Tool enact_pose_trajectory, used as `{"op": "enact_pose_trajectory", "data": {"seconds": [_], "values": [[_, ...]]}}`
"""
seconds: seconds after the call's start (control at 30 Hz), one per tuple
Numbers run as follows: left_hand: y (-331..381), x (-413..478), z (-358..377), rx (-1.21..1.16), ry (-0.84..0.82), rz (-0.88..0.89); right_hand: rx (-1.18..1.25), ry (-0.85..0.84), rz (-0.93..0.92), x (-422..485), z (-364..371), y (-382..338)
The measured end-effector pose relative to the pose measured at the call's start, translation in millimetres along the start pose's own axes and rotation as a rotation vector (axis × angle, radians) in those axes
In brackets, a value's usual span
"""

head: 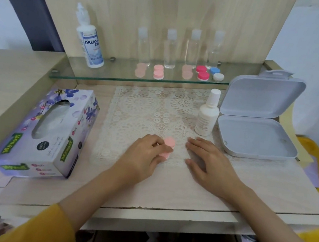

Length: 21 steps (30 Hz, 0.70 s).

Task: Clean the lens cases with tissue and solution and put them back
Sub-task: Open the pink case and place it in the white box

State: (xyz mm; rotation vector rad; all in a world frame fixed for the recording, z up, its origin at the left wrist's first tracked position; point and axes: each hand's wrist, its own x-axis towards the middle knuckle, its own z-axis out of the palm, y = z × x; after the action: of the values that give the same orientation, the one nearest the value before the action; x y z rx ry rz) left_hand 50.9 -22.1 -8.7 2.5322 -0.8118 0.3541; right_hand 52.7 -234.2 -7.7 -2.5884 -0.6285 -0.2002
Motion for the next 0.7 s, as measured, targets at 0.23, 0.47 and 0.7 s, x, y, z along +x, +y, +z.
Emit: {"op": "enact_pose_trajectory", "data": {"seconds": [0.23, 0.47, 0.7], "values": [[-0.7, -0.9, -4.8, -0.111, -0.008, -0.049, 0.093, -0.004, 0.057, 5.2, -4.5, -6.4], [3.8, -1.5, -13.8, -0.178, 0.027, -0.217, 0.107, 0.016, 0.002, 18.4, -0.7, -21.4], [-4.1, -9.7, -6.0, -0.159, 0.006, -0.24, 0.189, 0.016, -0.021, 17.3, 7.2, -27.9]]}}
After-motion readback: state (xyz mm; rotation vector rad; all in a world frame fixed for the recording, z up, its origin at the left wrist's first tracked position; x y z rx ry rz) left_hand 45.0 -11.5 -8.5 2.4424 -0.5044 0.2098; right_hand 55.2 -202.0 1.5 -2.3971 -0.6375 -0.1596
